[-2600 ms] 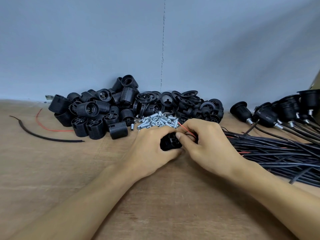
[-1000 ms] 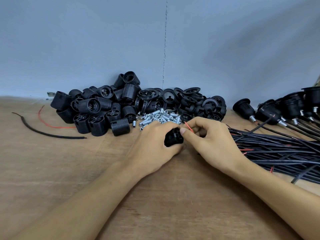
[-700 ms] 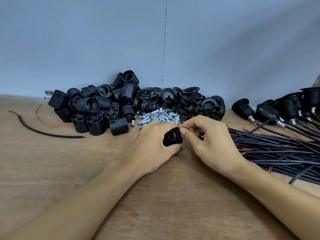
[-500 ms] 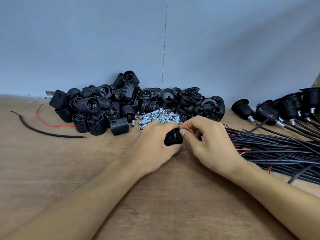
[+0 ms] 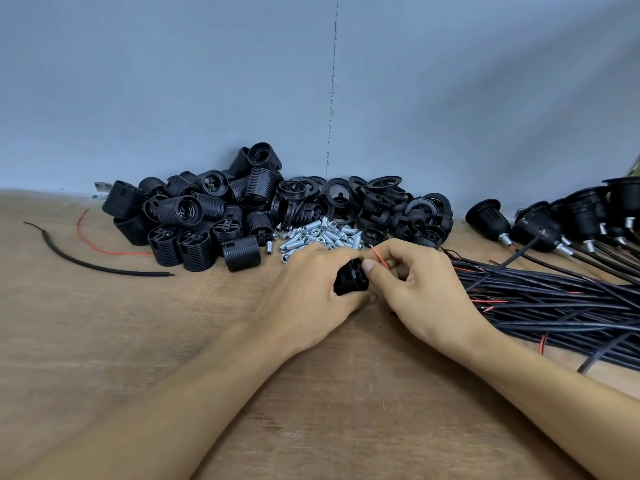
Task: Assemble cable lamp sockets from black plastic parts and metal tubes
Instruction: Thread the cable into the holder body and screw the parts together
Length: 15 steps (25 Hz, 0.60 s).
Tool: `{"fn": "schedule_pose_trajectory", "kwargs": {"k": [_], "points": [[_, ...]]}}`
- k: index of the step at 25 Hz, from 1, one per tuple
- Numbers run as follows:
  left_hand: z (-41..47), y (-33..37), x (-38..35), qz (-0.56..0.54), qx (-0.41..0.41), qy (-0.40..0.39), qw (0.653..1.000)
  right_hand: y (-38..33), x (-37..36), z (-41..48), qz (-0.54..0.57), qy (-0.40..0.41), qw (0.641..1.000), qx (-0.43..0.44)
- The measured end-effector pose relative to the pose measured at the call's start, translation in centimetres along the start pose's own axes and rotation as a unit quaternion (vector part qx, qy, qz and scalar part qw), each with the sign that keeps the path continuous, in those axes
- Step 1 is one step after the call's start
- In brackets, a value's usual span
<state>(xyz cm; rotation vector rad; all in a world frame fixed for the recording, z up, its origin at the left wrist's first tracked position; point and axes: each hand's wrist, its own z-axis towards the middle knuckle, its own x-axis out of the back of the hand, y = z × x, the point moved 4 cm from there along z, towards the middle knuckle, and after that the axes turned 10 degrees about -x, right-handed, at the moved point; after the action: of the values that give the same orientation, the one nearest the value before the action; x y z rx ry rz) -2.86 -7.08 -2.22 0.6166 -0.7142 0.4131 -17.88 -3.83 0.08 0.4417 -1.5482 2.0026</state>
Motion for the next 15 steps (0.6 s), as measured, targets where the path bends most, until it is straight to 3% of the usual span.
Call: {"fn": "schedule_pose_trajectory", "kwargs": {"k": [5, 15], "points": [[-0.1, 0.5, -0.1, 0.016, -0.007, 0.002, 1.0, -0.1, 0.1, -0.2, -0.034, 0.019, 0.999, 0.023], [0.1, -0.3, -0.1, 0.014, 0.007, 0.01, 1.0, 0.3, 0.3, 0.3, 0.045, 0.007, 0.999, -0.03]]}}
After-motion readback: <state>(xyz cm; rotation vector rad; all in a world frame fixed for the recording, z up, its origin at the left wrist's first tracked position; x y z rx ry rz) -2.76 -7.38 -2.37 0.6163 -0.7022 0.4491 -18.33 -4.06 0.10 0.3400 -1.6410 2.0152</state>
